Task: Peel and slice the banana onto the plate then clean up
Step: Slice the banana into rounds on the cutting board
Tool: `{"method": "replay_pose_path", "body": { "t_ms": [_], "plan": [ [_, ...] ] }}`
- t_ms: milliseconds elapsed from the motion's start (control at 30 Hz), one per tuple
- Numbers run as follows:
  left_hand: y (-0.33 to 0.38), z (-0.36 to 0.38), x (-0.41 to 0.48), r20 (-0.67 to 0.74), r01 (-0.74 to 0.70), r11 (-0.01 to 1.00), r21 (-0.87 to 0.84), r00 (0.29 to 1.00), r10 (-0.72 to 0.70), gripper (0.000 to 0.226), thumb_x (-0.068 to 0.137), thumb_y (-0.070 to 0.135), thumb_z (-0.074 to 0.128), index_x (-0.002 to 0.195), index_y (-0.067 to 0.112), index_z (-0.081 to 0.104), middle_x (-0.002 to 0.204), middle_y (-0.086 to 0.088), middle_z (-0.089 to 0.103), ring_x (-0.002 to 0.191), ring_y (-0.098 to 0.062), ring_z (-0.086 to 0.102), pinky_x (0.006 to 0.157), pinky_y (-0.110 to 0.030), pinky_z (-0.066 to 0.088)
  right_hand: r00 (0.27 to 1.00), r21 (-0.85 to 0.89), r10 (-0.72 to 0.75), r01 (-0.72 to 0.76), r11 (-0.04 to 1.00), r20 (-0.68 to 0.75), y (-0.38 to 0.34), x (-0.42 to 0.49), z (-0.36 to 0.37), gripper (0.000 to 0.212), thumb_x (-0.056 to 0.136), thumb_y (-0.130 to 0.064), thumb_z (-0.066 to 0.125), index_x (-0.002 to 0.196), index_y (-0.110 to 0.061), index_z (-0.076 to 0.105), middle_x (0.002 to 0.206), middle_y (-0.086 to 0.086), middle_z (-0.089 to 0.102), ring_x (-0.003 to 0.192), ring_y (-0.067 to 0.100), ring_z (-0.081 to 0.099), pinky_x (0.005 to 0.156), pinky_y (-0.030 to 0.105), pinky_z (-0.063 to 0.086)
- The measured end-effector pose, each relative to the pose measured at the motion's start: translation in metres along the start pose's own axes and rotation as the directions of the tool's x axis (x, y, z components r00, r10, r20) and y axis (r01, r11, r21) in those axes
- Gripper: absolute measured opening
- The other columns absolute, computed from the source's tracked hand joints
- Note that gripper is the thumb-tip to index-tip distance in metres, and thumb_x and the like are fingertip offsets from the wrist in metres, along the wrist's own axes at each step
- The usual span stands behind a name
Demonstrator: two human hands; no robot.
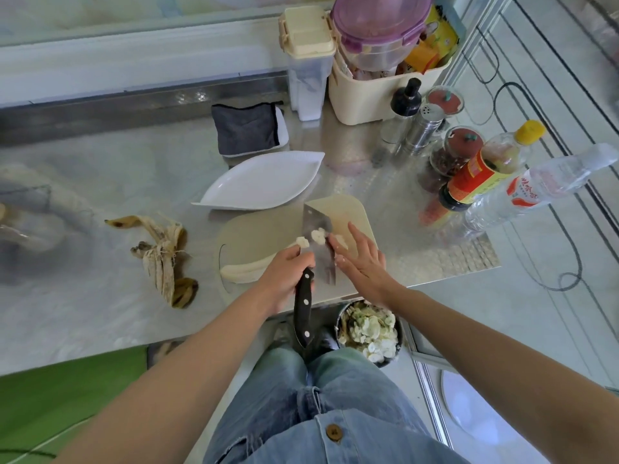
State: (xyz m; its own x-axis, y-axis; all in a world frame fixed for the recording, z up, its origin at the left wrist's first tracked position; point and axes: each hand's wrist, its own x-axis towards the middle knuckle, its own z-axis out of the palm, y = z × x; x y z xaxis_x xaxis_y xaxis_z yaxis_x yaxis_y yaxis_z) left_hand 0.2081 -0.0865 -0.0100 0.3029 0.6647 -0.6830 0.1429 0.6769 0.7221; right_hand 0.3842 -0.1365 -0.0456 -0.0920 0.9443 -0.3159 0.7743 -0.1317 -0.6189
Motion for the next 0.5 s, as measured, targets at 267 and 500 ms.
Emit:
{"method": "replay_pose_path", "body": {
  "t_ms": [267,500],
  "plan": [
    [0.004,0.001,-0.005,0.013,-0.046,0.999,-0.023,0.999,0.047,0.023,0.086,0.003,0.049,0.065,0.011,0.045,0.046,-0.001,0.043,0.041,-0.017,0.041,0.049,-0.027,0.035,0.954,0.047,-0.295,0.293,0.955,0.052,-0.029,0.008,0.002,0.053,0.102,-0.036,0.018,0.152,-0.026,0.004,0.159,-0.013,-0.001,0.144,-0.001,-0.01,0.117,0.027,-0.006],
    [0.007,-0.009,-0.007,0.011,-0.046,0.999,0.024,0.999,0.046,0.036,0.082,-0.001,0.048,0.053,0.017,0.039,0.045,0.002,0.032,0.038,-0.015,0.033,0.049,-0.025,0.029,0.996,0.077,-0.021,0.015,0.997,0.084,-0.005,0.025,0.002,0.062,0.094,-0.048,0.005,0.151,-0.023,-0.001,0.158,-0.011,-0.005,0.142,-0.004,-0.011,0.12,0.039,0.0]
  ]
}}
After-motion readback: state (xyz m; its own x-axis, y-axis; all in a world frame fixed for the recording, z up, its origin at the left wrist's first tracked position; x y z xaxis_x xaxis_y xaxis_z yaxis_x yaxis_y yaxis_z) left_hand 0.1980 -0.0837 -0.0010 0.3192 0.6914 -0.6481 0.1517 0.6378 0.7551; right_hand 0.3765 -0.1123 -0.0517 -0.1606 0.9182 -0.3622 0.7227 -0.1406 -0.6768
